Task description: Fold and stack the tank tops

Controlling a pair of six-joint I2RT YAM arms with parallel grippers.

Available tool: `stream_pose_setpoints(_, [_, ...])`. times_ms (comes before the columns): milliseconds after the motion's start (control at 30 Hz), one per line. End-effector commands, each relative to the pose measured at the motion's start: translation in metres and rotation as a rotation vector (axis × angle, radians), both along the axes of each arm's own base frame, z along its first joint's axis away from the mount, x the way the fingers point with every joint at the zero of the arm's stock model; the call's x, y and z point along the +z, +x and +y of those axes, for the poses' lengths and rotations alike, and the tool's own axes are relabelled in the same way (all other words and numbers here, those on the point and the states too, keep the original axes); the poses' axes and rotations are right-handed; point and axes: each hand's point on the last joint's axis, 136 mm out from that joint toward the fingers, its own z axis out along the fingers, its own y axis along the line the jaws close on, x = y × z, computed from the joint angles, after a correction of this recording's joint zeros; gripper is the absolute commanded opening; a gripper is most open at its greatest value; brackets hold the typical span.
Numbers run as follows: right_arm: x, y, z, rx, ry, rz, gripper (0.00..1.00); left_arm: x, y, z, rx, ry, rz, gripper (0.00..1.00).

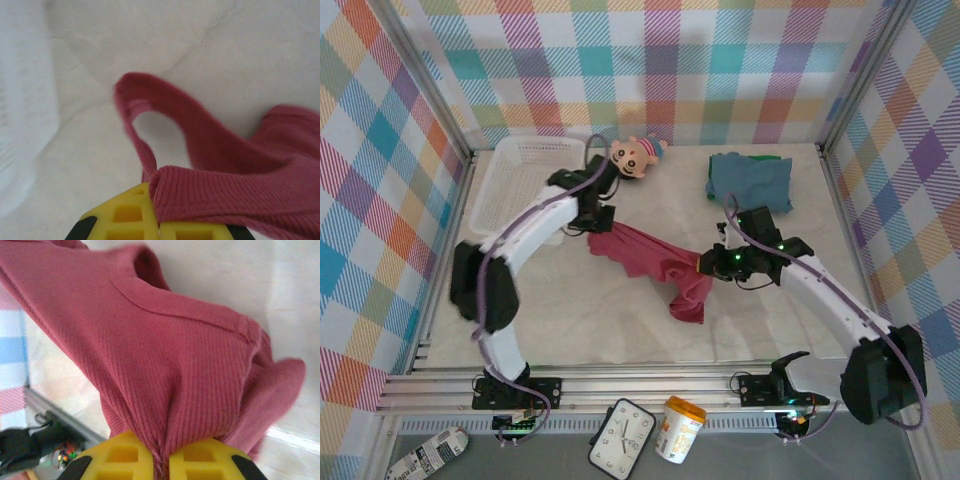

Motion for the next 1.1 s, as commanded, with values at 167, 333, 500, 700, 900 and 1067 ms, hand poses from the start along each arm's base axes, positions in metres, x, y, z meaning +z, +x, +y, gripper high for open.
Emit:
stream_pose_setpoints(167, [-0.038, -0.009, -0.048, -0.151, -0.094, 0.118, 0.19, -0.003, 0.079, -0.045, 0.002, 0.002, -0.130, 0.00])
stream_pose_setpoints(333, [-0.040, -0.005, -0.054, -0.164, -0.098, 0.108, 0.25, -0.010, 0.086, -0.074, -0.044, -0.061, -0.095, 0.23])
stream_pose_setpoints(500, [-0.046, -0.013, -0.076, -0.197, -0.194, 0.122, 0.42, -0.001, 0.061, -0.084, -0.084, -0.061, -0.071, 0.44])
stream_pose_setpoints(700, [-0.049, -0.004, -0.056, -0.105, -0.090, 0.059, 0.52, 0.018, 0.003, -0.089, -0.097, -0.178, -0.021, 0.50])
stream_pose_setpoints(900, [-0.049, -0.002, -0.036, -0.016, -0.095, -0.046, 0.61, 0.004, -0.089, -0.114, -0.154, -0.250, 0.045, 0.51])
stream_pose_setpoints(1067, [-0.074, -0.001, -0.030, -0.012, -0.107, -0.010, 0.64, -0.027, -0.145, -0.139, -0.171, -0.291, 0.069, 0.51])
